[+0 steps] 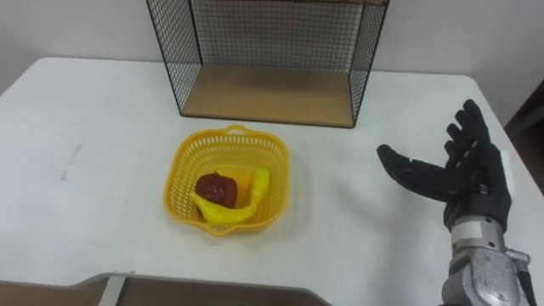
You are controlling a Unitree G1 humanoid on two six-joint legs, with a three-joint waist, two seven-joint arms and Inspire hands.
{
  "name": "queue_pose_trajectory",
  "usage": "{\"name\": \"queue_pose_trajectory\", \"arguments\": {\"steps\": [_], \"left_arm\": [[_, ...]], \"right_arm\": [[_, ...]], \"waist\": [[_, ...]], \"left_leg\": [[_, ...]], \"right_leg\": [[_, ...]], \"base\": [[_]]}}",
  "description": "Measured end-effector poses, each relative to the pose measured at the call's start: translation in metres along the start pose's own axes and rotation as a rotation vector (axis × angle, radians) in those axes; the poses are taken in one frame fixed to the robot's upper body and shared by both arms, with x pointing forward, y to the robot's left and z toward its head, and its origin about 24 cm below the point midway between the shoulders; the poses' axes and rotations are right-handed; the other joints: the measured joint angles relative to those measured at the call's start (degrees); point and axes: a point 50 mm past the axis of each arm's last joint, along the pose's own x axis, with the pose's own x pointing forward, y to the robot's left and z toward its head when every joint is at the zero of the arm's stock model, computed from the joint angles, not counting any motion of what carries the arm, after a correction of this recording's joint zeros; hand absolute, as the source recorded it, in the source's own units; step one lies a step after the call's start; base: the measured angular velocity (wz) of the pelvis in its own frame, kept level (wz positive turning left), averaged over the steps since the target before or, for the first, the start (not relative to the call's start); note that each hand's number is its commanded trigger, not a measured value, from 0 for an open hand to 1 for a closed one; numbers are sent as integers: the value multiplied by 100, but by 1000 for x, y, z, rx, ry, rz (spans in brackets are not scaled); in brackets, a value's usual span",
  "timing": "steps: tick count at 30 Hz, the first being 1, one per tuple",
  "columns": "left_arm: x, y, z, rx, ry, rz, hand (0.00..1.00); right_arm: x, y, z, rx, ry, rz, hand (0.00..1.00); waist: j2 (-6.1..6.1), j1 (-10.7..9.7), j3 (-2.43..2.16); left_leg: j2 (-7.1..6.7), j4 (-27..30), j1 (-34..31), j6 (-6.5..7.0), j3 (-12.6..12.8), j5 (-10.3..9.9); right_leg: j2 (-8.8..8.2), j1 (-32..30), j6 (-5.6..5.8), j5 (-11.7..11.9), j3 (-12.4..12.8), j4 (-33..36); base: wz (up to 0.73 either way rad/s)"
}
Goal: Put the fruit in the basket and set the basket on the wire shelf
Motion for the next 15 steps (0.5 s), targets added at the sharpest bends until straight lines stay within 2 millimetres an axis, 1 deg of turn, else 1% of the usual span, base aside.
{"name": "queue_pose_trajectory", "arguments": {"steps": [1,2,3,4,5,6,7,9,10,11,13,15], "left_arm": [[-9,-10,2,-31,2,-82,0],[-13,-15,2,-38,8,-126,0],[-23,-24,-1,-41,29,-219,0],[-34,-33,-4,-45,55,-314,0],[-40,-37,-6,-48,71,-360,0],[-51,-44,-9,-55,101,-453,0],[-57,-48,-11,-59,116,-502,0],[-82,-62,-20,-58,172,-697,0],[-88,-65,-22,-60,184,-738,0],[-98,-70,-26,-59,205,-809,0],[-116,-74,-38,-41,257,-923,0],[-126,-76,-48,-20,300,-996,0]], "right_arm": [[0,3,-1,2,1,23,0],[0,5,-2,4,5,38,0],[-1,10,-4,8,11,73,0],[-2,15,-5,15,15,101,0],[-2,18,-6,17,18,117,0],[-3,22,-10,19,25,140,0],[-4,24,-13,20,31,150,0],[-6,30,-25,6,66,178,0],[-7,31,-28,9,76,184,0],[-8,34,-32,11,89,192,0],[-8,42,-36,7,83,215,0],[-7,45,-36,14,76,232,0]], "waist": [[-16,-63,6],[-9,-103,12],[-14,-159,18],[-17,-222,56],[-24,-262,67],[-40,-282,81],[-52,-290,85],[-85,-300,86],[-93,-299,89],[-105,-296,93],[-105,-293,92],[-109,-293,92]], "left_leg": [[-10,12,7,1,-34,0],[-14,20,4,1,-47,0],[-16,36,-4,1,-49,0],[-17,38,-17,1,-62,0],[-19,38,-23,2,-70,1],[-19,34,-25,6,-77,4],[-18,35,-17,6,-76,4],[-17,40,9,10,-52,8],[-18,39,9,11,-47,8],[-18,37,10,12,-24,9],[-13,34,7,12,38,9],[-5,33,19,12,80,9]], "right_leg": [[-7,42,1,-1,-29,-9],[-10,46,3,-2,-38,-8],[-15,42,5,-3,-50,-4],[-16,42,5,-3,-64,-5],[-16,37,5,-3,-66,-5],[-13,34,5,-3,-63,-5],[-11,36,5,-3,-59,-4],[-7,41,5,-3,-18,1],[-8,39,5,-3,-14,1],[-8,24,5,-3,6,7],[-7,-20,5,-3,53,24],[-2,-37,3,-1,84,25]], "base": [[10],[10],[7],[5],[4],[0],[-5],[-7],[-6],[-9],[-13],[-10]]}}
